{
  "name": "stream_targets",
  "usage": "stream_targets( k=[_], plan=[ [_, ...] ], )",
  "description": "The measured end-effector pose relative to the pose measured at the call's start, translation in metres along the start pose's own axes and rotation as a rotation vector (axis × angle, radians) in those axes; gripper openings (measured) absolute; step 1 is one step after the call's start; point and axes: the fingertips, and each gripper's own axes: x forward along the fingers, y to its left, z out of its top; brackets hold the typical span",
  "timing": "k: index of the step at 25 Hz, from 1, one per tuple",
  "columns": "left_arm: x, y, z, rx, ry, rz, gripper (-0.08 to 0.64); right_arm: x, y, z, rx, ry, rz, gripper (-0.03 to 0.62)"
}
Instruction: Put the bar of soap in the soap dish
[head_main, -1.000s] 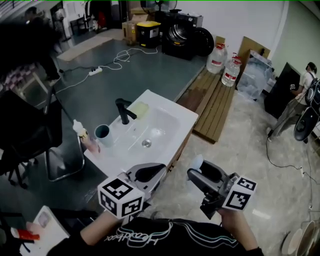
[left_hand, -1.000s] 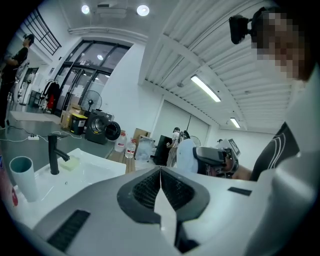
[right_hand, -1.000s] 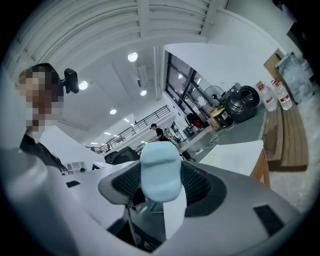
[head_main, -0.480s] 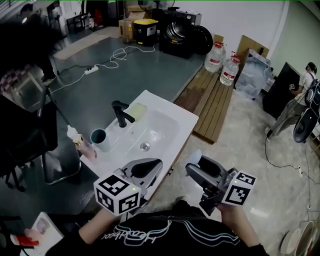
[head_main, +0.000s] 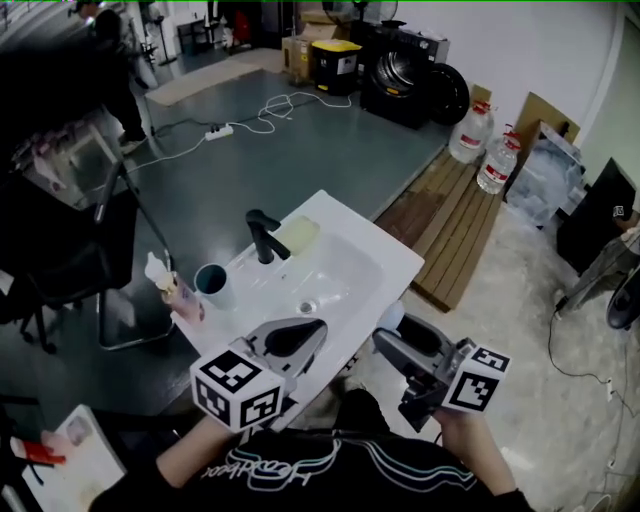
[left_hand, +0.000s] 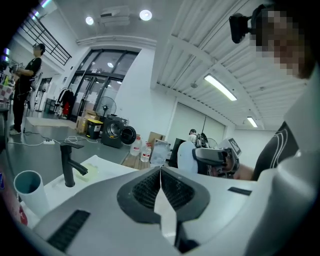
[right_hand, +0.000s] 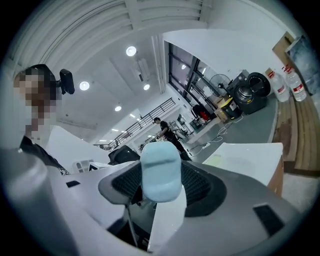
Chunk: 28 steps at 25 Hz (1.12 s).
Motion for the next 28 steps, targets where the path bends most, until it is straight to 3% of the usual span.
stream_targets(
  k=[18, 28],
  plan=[
    [0.082, 0.125, 0.014, -0.152, -0.046, 0.318, 0.023, 0.113, -0.146, 0.05, 0.032, 0.244, 0.182, 0.27],
    [0.107, 0.185, 0.019, -0.244, -0.084, 0.46, 0.023, 0.178, -0.203, 0.062, -0.085, 0.387, 0.258, 0.27]
  ],
)
